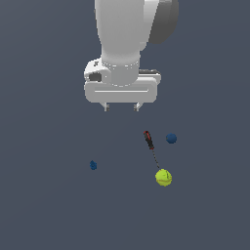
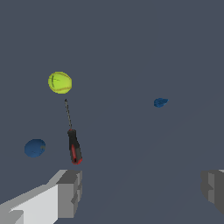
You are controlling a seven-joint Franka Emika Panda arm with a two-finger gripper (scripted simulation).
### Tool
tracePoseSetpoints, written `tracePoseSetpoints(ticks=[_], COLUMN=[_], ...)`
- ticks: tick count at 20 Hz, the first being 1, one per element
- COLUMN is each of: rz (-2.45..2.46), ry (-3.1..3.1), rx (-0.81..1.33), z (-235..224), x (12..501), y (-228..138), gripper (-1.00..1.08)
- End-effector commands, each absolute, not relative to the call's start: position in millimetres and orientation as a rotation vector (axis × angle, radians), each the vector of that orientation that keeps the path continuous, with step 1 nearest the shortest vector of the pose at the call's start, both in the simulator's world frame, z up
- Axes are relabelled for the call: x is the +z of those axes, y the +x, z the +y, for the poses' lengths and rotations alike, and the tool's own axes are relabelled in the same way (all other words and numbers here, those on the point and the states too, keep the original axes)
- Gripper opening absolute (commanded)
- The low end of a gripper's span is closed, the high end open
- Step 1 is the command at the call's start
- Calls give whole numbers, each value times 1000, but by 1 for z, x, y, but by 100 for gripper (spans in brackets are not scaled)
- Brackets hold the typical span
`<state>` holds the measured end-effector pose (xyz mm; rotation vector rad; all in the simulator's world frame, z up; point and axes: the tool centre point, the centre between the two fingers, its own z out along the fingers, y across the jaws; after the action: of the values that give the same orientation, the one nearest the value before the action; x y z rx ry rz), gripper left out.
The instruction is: Pick up a designated object from a clutter of objects.
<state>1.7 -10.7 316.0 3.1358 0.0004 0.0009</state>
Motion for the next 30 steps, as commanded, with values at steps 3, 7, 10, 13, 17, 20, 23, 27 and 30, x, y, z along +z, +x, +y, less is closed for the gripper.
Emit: tracePoseSetpoints(ticks=[3,7,10,13,17,20,23,27,30], rz=[-29,-69,-108,-153,-216,-258,-293,-327,-345], ry=[3140,3144,3147,3147,3144,3140,3135,3128,3124], rx=[0,-1,-1,-1,0,0,0,0,0], z=[-20,-34,-48,-65,-90,-107,-121,-136,-144], x=[300,278,255,228,189,162,139,115,102], y=[13,27,39,52,65,72,76,78,79], gripper=[100,100,100,100,100,100,100,100,100])
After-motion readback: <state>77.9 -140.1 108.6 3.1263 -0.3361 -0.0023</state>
